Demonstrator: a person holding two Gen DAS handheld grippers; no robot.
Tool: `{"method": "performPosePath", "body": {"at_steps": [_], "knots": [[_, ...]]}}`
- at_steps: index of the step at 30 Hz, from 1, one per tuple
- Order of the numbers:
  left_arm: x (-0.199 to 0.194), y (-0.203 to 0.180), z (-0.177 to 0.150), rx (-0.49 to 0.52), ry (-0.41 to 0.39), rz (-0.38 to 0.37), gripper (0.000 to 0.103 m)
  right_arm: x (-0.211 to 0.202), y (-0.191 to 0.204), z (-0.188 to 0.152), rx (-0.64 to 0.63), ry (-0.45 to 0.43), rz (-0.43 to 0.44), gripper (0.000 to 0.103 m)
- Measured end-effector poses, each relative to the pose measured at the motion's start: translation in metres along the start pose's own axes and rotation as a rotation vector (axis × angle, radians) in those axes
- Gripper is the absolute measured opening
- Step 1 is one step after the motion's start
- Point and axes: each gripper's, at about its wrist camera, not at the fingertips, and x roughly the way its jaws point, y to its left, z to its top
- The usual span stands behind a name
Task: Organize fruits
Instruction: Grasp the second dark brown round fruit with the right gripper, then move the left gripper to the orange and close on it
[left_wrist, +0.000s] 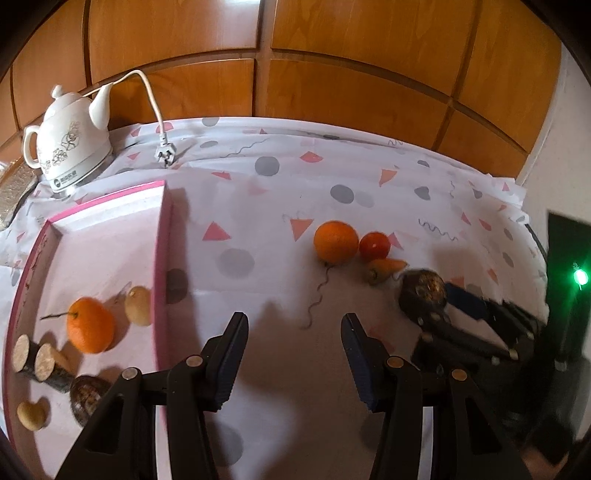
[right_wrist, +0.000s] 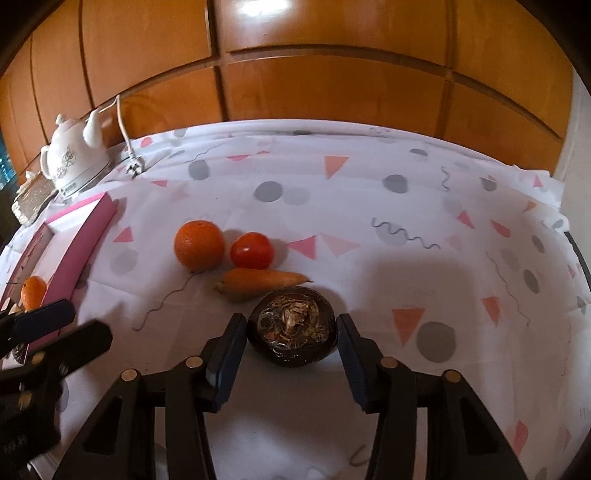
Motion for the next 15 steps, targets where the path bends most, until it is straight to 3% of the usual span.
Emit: {"method": "performPosePath", "body": {"at_steps": [5,15], "knots": [[0.016,-0.006,0.014,-0.021,0.003,-0.006,0.053,-0.003,-0.016,-0.005,0.068,-0.002,-0.071,0.05],[0.042,-0.012,0.041,-0.084,-0.014,-0.002,0.053,-0.004,-0.024,-0.01,0.096,-0.027,-0.06,0.05]]}}
